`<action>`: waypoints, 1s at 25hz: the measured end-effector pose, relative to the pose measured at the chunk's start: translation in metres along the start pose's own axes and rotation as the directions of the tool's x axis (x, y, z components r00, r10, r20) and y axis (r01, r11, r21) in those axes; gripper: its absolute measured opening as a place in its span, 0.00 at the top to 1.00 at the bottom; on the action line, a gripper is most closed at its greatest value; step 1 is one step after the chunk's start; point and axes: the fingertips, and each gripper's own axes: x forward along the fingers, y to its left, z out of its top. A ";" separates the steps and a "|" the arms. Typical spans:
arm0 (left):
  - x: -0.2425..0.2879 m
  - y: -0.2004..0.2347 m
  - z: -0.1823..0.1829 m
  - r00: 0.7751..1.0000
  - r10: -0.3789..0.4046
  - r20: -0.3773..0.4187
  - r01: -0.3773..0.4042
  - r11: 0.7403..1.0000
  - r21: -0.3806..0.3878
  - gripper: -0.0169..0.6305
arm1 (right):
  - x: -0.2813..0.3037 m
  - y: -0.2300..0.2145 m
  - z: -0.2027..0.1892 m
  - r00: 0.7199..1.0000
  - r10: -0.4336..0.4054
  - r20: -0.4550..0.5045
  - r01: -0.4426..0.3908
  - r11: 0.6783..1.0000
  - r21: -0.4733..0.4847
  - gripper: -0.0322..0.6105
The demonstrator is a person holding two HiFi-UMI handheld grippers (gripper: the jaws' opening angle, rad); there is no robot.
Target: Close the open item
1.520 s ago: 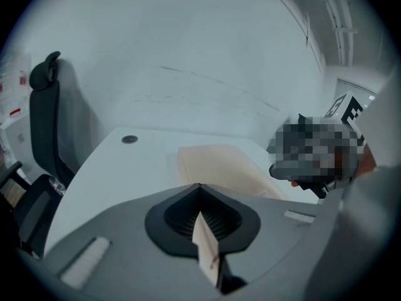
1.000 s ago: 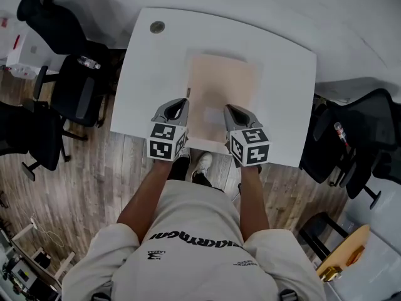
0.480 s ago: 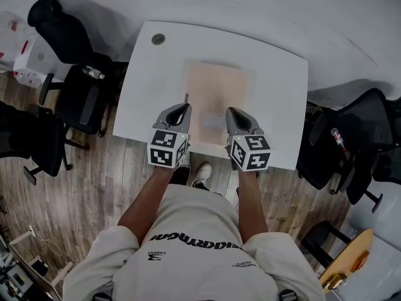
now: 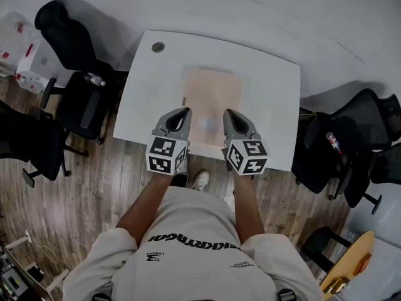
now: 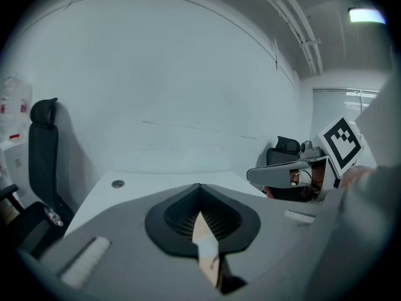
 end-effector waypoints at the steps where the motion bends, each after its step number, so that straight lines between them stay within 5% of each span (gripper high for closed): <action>1: -0.002 -0.002 0.002 1.000 0.000 0.006 0.000 1.000 0.005 0.97 | -0.002 0.002 0.001 1.000 0.000 0.006 0.000 1.000 -0.003 0.95; 25: -0.044 -0.036 0.049 0.980 -0.003 0.197 -0.010 0.998 0.065 0.97 | -0.048 0.026 0.040 0.986 -0.022 0.168 0.033 0.998 -0.061 0.95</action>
